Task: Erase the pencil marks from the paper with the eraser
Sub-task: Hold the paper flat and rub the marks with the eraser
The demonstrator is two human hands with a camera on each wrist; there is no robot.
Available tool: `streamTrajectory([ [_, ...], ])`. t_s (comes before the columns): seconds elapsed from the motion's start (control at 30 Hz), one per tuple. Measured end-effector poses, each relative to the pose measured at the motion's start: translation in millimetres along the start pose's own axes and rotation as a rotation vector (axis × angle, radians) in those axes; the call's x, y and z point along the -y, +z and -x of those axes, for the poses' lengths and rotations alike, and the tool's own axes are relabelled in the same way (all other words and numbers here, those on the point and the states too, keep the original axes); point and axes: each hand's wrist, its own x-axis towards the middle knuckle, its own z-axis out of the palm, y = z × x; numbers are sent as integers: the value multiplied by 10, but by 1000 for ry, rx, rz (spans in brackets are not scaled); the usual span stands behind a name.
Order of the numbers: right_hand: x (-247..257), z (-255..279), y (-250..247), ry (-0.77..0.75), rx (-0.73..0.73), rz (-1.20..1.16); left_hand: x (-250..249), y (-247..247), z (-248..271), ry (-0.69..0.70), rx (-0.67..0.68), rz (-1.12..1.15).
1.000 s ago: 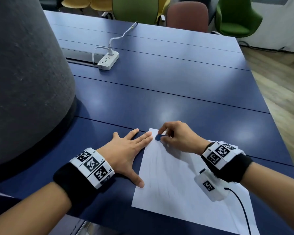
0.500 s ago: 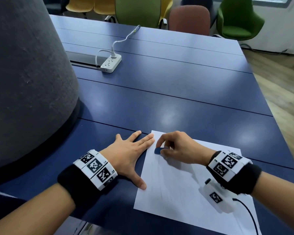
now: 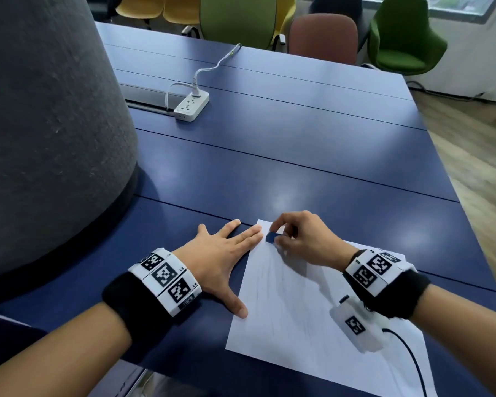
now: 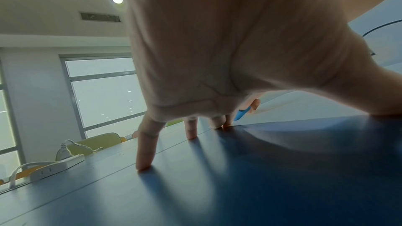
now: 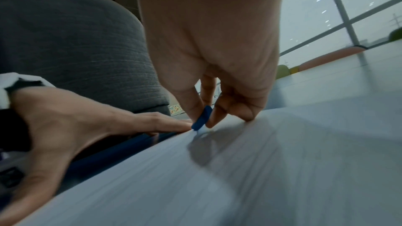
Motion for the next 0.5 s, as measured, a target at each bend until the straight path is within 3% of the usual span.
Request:
streamTrajectory([
  [0.13, 97, 134, 50, -68, 161, 44, -6, -12, 4, -1, 0, 7],
  [0.27, 17, -75, -17, -3, 1, 44, -2, -5, 4, 3, 0, -5],
  [0.43, 88, 149, 72, -59, 140, 43, 11, 6, -4, -1, -5, 3],
  [0.5, 52, 96, 15, -38, 107, 62, 8, 0, -5, 2, -4, 0],
])
